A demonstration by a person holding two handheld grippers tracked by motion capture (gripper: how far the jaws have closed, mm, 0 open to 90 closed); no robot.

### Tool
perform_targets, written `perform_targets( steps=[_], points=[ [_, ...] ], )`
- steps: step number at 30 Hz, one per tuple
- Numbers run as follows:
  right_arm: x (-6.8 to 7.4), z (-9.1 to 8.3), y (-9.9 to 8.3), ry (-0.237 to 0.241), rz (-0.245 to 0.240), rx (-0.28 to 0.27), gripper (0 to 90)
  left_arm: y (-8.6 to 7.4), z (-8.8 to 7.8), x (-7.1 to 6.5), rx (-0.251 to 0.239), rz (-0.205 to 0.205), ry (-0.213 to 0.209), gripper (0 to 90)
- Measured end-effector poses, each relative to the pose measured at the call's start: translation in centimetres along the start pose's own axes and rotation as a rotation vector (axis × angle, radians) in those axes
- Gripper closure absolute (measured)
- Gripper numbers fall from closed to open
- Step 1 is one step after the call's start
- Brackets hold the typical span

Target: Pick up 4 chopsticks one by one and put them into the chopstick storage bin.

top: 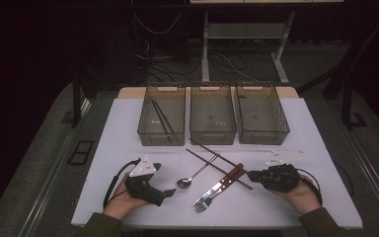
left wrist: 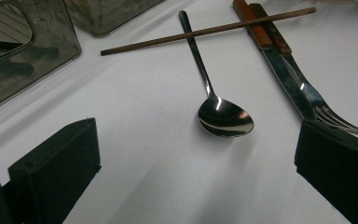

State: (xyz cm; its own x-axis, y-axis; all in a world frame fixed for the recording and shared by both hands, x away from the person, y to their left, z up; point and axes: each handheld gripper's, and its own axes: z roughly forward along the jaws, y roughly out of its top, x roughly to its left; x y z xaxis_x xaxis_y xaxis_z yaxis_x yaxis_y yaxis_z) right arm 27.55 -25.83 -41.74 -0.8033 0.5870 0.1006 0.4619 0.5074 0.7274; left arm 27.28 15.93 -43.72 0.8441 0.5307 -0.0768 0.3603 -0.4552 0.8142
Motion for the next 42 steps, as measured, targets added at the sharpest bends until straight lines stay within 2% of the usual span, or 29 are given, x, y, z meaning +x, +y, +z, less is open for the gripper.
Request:
perform_targets(
  steps=[2, 15, 22, 31, 42],
  points=[
    [0.1, -0.2, 0.2, 0.007, 0.0, -0.014, 83.6, 0.0, 0.1, -0.1, -0.012, -0.016, 0.003, 0.0],
    [0.2, -0.5, 2.2, 0.014, 0.009, -0.067, 83.7, 0.0, -0.1, 0.0, -0.021, -0.024, -0.002, 0.0],
    [0.1, -0.2, 3.1, 0.014, 0.012, -0.069, 83.7, -0.1, -0.3, 0.1, -0.031, -0.037, -0.001, 0.0],
    [-0.1, 0.4, 4.4, 0.012, 0.022, -0.08, 83.6, -0.1, -0.2, 0.0, -0.028, -0.034, -0.002, 0.0],
    [-0.1, 1.6, 5.8, -0.012, 0.042, -0.079, 83.7, -0.1, -0.2, 0.0, -0.028, -0.033, -0.005, 0.0]
  ],
)
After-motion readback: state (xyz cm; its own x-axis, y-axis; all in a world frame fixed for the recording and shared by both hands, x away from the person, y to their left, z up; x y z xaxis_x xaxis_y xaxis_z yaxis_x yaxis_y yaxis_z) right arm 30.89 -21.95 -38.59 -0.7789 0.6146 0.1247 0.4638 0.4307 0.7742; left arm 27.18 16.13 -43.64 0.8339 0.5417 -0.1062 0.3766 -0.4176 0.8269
